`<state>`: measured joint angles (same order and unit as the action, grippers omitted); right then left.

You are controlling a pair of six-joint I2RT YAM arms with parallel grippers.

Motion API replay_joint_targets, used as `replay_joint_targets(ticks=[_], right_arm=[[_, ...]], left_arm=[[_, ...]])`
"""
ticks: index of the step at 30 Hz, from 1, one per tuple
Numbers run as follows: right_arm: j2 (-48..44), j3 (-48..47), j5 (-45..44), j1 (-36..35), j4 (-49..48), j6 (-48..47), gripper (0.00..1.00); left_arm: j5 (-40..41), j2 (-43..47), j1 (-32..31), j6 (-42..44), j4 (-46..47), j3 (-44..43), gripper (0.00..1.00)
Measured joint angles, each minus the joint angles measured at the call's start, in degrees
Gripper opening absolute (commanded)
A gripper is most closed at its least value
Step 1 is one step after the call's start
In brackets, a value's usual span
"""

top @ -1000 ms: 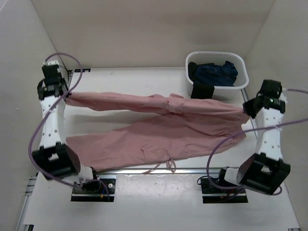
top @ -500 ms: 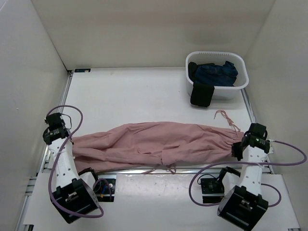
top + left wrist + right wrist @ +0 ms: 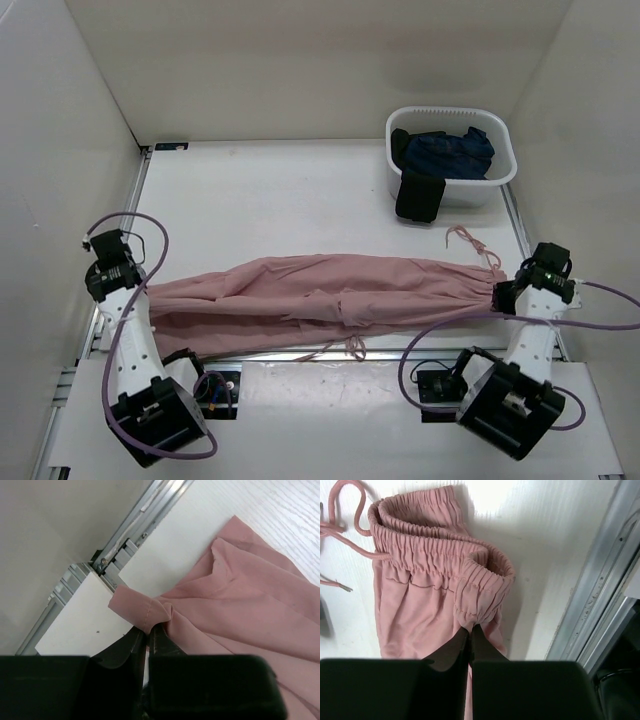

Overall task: Fold and stack the trousers
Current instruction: Flatten the trousers out

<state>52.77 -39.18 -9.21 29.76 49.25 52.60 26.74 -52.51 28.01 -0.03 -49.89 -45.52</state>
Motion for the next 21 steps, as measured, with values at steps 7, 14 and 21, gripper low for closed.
replay_joint_targets(ticks=[7, 14, 21], right_arm=[[18.7, -16.8, 9.5, -0.5, -1.4, 2.3, 0.0], [29.1, -35.7, 12.3, -0.6, -7.0, 1.1, 0.0], [22.6, -27.0, 12.2, 0.9, -8.6, -0.5, 0.0]], left_arm=[[-8.1, -16.9, -0.5, -0.5, -4.2, -22.8, 0.2], [-9.0, -28.8, -1.8, -0.2, -0.2, -45.2, 0.2], [-8.2, -12.0, -0.3, 0.0, -1.6, -17.2, 0.23]])
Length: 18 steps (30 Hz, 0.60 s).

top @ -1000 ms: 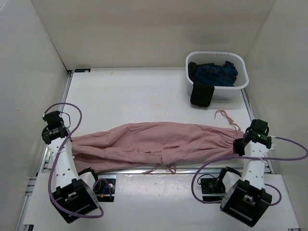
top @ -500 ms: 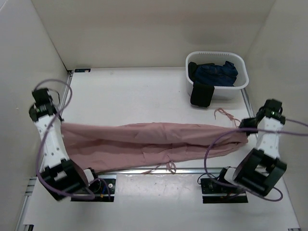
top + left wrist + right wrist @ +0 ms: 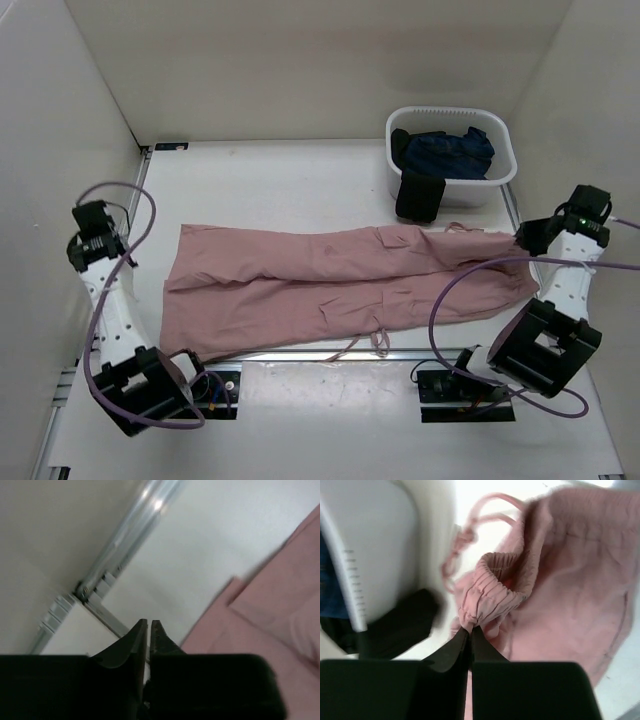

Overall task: Fold and stack the trousers
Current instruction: Flatten the trousers out, then fold the trousers

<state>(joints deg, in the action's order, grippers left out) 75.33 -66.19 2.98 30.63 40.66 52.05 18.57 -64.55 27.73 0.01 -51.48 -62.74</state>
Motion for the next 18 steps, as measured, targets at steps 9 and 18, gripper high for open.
replay_joint_targets(ticks=[9, 18], right_arm=[[0.7, 9.8, 0.5, -3.6, -1.6, -2.1, 0.0], [2.4, 9.7, -2.1, -7.6, -1.8, -4.7, 0.0]], left_arm=[[-12.6, -12.6, -0.6, 0.2, -5.3, -5.5, 0.66], [-18.4, -40.5, -12.7, 0.0, -2.0, -25.7, 0.94]])
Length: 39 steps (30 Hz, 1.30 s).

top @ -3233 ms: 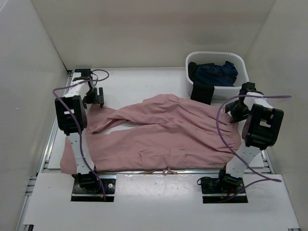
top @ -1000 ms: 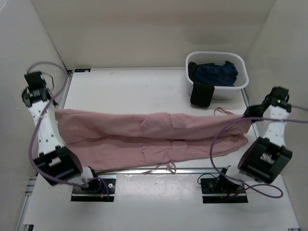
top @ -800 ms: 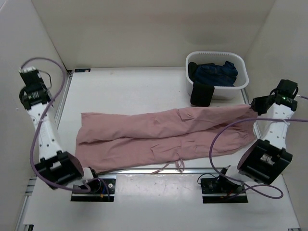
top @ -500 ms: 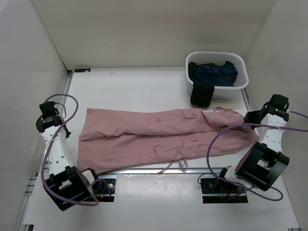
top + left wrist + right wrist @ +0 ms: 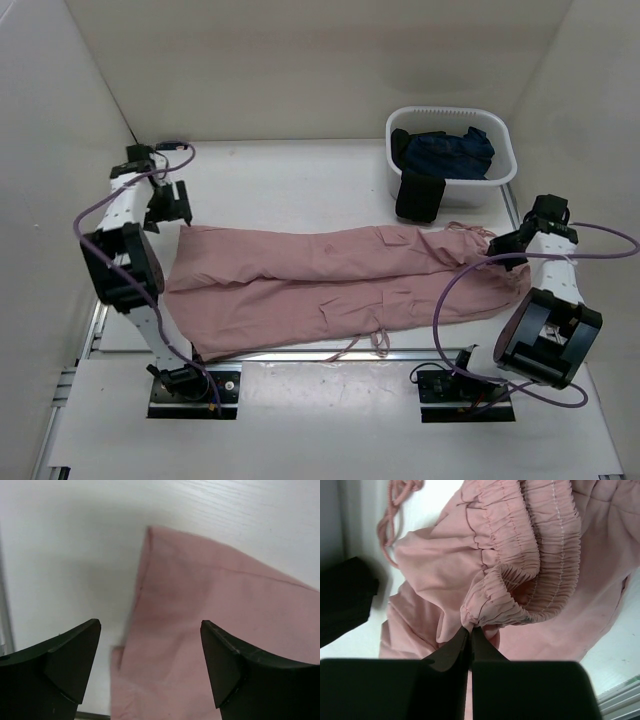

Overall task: Fold and stack the trousers
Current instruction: Fold the trousers

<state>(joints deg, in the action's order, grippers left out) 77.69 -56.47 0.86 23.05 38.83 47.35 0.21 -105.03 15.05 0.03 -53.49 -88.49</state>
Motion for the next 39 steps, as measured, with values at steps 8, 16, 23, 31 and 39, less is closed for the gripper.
replay_joint_targets(ticks=[8, 16, 23, 31, 39], right_arm=[[1.8, -0.5, -3.3, -2.1, 1.2, -1.7, 0.0], [1.8, -1.9, -6.0, -2.8, 3.1, -2.7, 0.0], [2.3, -3.0, -6.8, -2.8, 3.9, -2.9, 0.0], [6.7, -15.1, -6.3, -2.8, 5.1, -3.9, 0.0], [3.7, -17.5, -4.7, -0.4, 4.7, -2.6, 0.0]], left_arm=[[1.0, -17.1, -3.1, 0.0, 0.4, -5.0, 1.0], [-0.3, -19.3, -2.8, -0.3, 1.1, -7.1, 0.22], [-3.1, -18.3, -2.0, 0.1, 1.6, -6.5, 0.14], [-2.1, 2.3, 4.6, -0.1, 3.7, -7.3, 0.14], [2.7, 38.8, 5.9, 0.0, 8.7, 14.7, 0.14]])
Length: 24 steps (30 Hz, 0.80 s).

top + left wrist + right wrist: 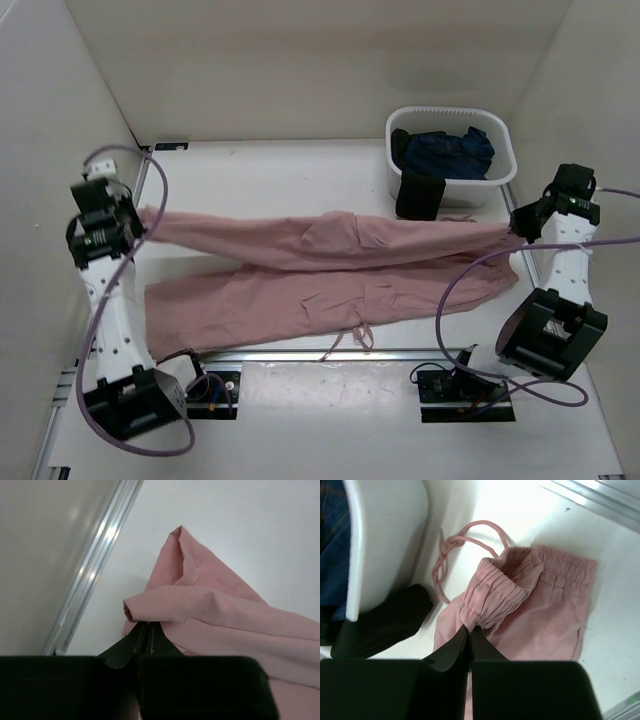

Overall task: Fold and stack the trousers
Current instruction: Fold the trousers

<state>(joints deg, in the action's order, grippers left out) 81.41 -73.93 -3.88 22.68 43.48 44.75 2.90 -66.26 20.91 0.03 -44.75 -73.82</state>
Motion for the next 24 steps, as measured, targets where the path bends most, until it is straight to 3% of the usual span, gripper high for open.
replay_joint_targets(ticks=[5, 8, 18, 20, 21, 22, 23, 24], right_arm=[[-2.9, 8.2, 0.7, 4.0, -0.8, 0.7, 0.0], [-2.9, 13.1, 1.3, 5.9, -1.4, 0.7, 0.0], [-3.7, 19.4, 4.9, 12.5, -2.3, 0.5, 0.0], [-4.1, 19.2, 5.4, 12.6, -2.3, 0.1, 0.13], [-4.2, 19.2, 5.5, 12.6, -2.3, 0.0, 0.26], [-4.2, 19.1, 5.6, 12.6, -2.2, -0.2, 0.56], [-4.2, 18.9, 5.6, 12.6, -2.1, -0.5, 0.67], [-4.1, 18.7, 5.8, 12.6, -2.0, -1.3, 0.71]], left_arm=[[4.1, 9.2, 2.4, 0.0, -2.5, 22.3, 0.14], [6.6, 12.2, 4.3, 0.0, -7.0, 29.6, 0.14], [12.0, 17.0, 4.6, 0.0, -11.6, 32.6, 0.15], [13.1, 17.0, 4.6, 0.0, -12.3, 32.5, 0.18], [13.6, 17.0, 4.6, 0.0, -12.5, 32.5, 0.19], [14.2, 17.1, 4.6, 0.0, -12.7, 32.6, 0.21], [14.6, 17.2, 4.6, 0.0, -12.7, 32.9, 0.22], [14.9, 17.4, 4.6, 0.0, -12.7, 33.4, 0.22]])
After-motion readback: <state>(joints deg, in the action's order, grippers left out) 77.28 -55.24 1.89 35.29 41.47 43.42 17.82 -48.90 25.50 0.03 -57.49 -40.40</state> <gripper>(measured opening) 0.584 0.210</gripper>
